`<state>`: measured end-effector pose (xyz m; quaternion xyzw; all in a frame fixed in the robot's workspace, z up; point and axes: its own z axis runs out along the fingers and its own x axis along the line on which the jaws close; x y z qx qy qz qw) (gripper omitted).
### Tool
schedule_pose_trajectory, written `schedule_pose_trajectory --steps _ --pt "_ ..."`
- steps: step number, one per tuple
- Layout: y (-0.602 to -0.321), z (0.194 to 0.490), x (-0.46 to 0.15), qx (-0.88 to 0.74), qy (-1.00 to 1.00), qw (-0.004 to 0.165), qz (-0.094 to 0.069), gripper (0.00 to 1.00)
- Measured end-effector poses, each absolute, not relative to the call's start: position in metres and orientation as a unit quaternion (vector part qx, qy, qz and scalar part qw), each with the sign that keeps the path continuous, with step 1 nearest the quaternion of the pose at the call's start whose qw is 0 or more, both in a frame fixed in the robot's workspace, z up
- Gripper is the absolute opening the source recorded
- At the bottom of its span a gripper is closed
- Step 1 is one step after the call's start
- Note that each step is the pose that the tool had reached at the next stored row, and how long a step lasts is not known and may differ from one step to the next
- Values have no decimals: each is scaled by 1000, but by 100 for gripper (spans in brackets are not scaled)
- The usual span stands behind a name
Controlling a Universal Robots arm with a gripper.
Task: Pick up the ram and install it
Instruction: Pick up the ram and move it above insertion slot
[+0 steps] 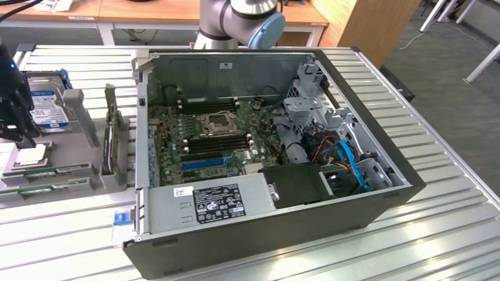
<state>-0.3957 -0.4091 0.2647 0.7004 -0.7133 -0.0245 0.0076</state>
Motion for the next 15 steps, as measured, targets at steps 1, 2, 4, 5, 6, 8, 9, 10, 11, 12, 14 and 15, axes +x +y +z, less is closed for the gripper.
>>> schedule_pose_trajectory --steps 1,2,4,5,6,8,9,10,11,12,14,15 --pt "-409 265 -396 700 -713 8 -24 30" --pt "-409 265 -396 700 -713 8 -25 30" --pt "-409 265 -396 700 -713 8 -24 30" --pt "-409 265 -396 700 -713 8 -24 30" --pt "-409 264 -396 700 -713 8 -24 30" --pt "-410 264 -396 700 -713 7 -24 30" --pt "-411 264 -396 700 -713 8 -24 30" --pt "-412 265 -396 700 -713 8 -24 30" --pt "-413 265 -396 700 -713 8 -24 30" --pt "-414 265 -396 700 -713 8 -24 30" --pt "-416 264 -396 700 -713 7 -24 30" --pt "-418 265 -396 700 -713 8 -24 30"
